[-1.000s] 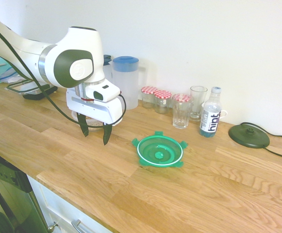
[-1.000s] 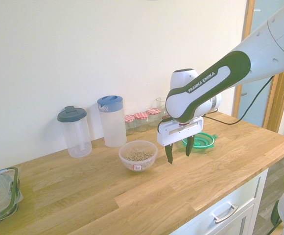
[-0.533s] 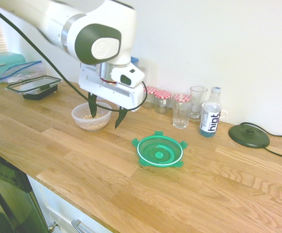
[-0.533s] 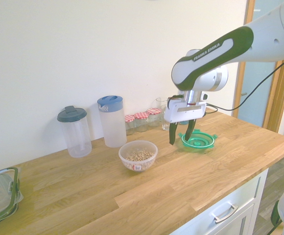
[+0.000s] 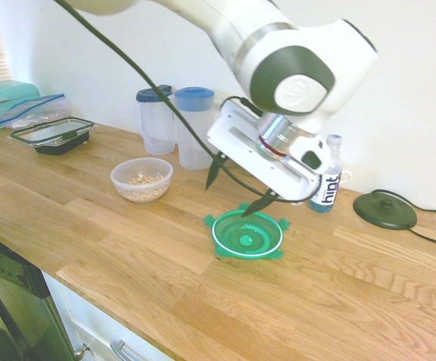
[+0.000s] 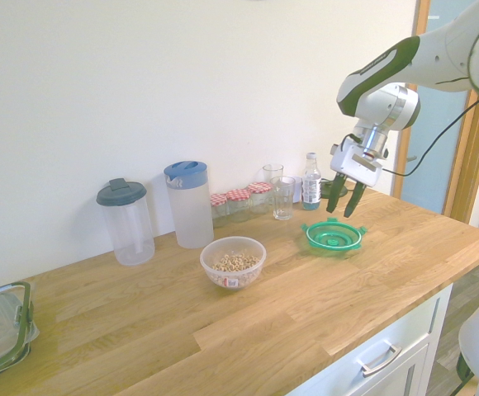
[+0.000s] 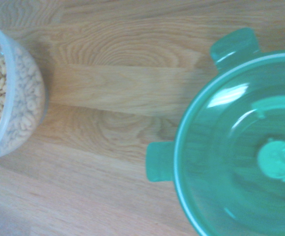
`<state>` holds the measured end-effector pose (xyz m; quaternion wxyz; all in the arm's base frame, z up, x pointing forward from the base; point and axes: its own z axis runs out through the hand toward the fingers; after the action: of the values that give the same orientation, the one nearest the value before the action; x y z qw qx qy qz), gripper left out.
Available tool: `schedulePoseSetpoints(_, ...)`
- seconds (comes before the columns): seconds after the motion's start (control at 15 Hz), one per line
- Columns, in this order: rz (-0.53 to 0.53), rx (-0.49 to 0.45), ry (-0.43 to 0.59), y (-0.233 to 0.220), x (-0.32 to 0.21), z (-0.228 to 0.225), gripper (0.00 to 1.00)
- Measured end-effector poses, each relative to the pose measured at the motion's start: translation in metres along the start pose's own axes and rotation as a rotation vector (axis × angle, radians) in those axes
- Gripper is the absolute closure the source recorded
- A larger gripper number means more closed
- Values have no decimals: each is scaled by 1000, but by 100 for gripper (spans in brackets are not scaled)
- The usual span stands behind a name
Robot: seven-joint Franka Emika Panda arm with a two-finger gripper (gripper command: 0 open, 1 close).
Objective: Cover the lid of food container
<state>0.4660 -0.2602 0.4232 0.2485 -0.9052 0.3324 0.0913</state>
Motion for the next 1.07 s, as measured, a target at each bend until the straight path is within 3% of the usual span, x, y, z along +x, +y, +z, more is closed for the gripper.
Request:
schedulePoseSetpoints(0.53, 15, 102, -87, 65, 99, 22, 0)
schedulePoseSetpoints(0.87, 4, 113, -130, 53, 110, 49, 0)
schedulePoseSetpoints(0.93, 9, 116, -138, 51, 111, 56, 100)
schedulePoseSetpoints(1.07, 28, 132, -149, 50, 110, 60, 100)
